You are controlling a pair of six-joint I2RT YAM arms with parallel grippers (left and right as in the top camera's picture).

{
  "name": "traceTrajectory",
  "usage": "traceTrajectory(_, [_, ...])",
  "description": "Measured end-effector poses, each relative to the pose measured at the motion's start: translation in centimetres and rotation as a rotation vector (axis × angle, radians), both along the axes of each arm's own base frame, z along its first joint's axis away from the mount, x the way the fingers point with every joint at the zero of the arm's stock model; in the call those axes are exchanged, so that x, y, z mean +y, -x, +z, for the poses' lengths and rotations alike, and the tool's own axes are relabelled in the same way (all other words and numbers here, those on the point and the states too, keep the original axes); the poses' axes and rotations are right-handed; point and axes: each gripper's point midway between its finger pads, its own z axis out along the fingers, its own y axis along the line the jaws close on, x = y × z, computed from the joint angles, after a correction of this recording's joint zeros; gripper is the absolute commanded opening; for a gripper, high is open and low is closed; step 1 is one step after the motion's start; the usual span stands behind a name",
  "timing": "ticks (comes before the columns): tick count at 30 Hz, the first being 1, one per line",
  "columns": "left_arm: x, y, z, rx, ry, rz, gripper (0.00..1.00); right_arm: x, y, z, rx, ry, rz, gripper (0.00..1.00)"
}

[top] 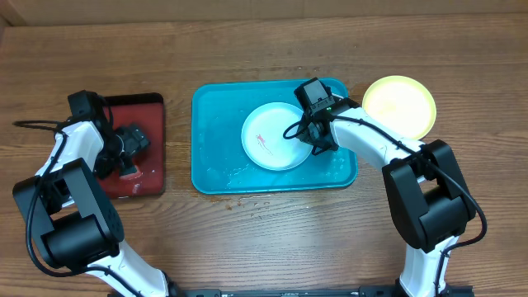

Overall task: Clean dirty plates on tray and stack at the side
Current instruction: 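Lower the left gripper onto the sponge on the red tray and grasp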

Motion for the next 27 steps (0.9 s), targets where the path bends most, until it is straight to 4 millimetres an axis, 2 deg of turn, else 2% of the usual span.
traceTrajectory(1, [0.1,-0.1,0.0,-0.006,-0.005,-0.002,0.74,0.0,0.0,0.0,0.0,0.0,0.0,0.29])
traceTrajectory(5, [0.3,-0.4,0.1,-0.014,-0.018,-0.015,0.29,0.0,0.0,0.0,-0.001,-0.001,0.0,0.29])
traceTrajectory(6, [0.3,-0.4,0.1,-0.014,-0.018,-0.015,0.2,0.0,0.0,0.0,-0.001,-0.001,0.0,0.29])
traceTrajectory(7, [0.3,-0.4,0.1,-0.014,-0.019,-0.019,0.17,0.0,0.0,0.0,-0.001,-0.001,-0.001,0.29])
traceTrajectory(8, [0.3,-0.4,0.1,-0.013,-0.02,-0.019,0.17,0.0,0.0,0.0,0.0,0.0,0.0,0.29])
traceTrajectory(9, [0.3,-0.4,0.1,-0.013,-0.022,-0.024,0.25,0.0,0.0,0.0,0.0,-0.001,0.0,0.29])
traceTrajectory(10, [0.3,-0.3,0.1,-0.011,-0.024,-0.028,0.43,0.0,0.0,0.0,-0.001,-0.001,0.0,0.29])
traceTrajectory(11, [0.3,-0.3,0.1,-0.01,-0.024,-0.029,0.69,0.0,0.0,0.0,0.0,-0.001,-0.001,0.29])
traceTrajectory(12, [0.3,-0.2,0.0,-0.007,-0.021,-0.027,0.88,0.0,0.0,0.0,0.0,0.0,0.0,0.29])
traceTrajectory(13, [0.2,0.0,0.0,0.004,-0.016,-0.028,1.0,0.0,0.0,0.0,-0.001,0.0,0.0,0.29])
traceTrajectory(20, [-1.1,2.0,-0.4,0.085,0.041,-0.036,0.98,0.0,0.0,0.0,0.0,-0.001,-0.001,0.29])
traceTrajectory(21, [-1.2,2.2,-0.4,0.091,0.048,-0.037,0.93,0.0,0.0,0.0,-0.001,0.0,0.0,0.29])
traceTrajectory(23, [-1.4,2.7,-0.4,0.111,0.057,-0.036,0.77,0.0,0.0,0.0,-0.001,-0.001,-0.001,0.29])
traceTrajectory(24, [-1.5,2.9,-0.5,0.119,0.058,-0.045,0.65,0.0,0.0,0.0,-0.001,-0.001,0.0,0.29])
traceTrajectory(27, [-1.3,3.0,-0.5,0.119,0.059,-0.032,0.44,0.0,0.0,0.0,0.0,0.0,0.0,0.29])
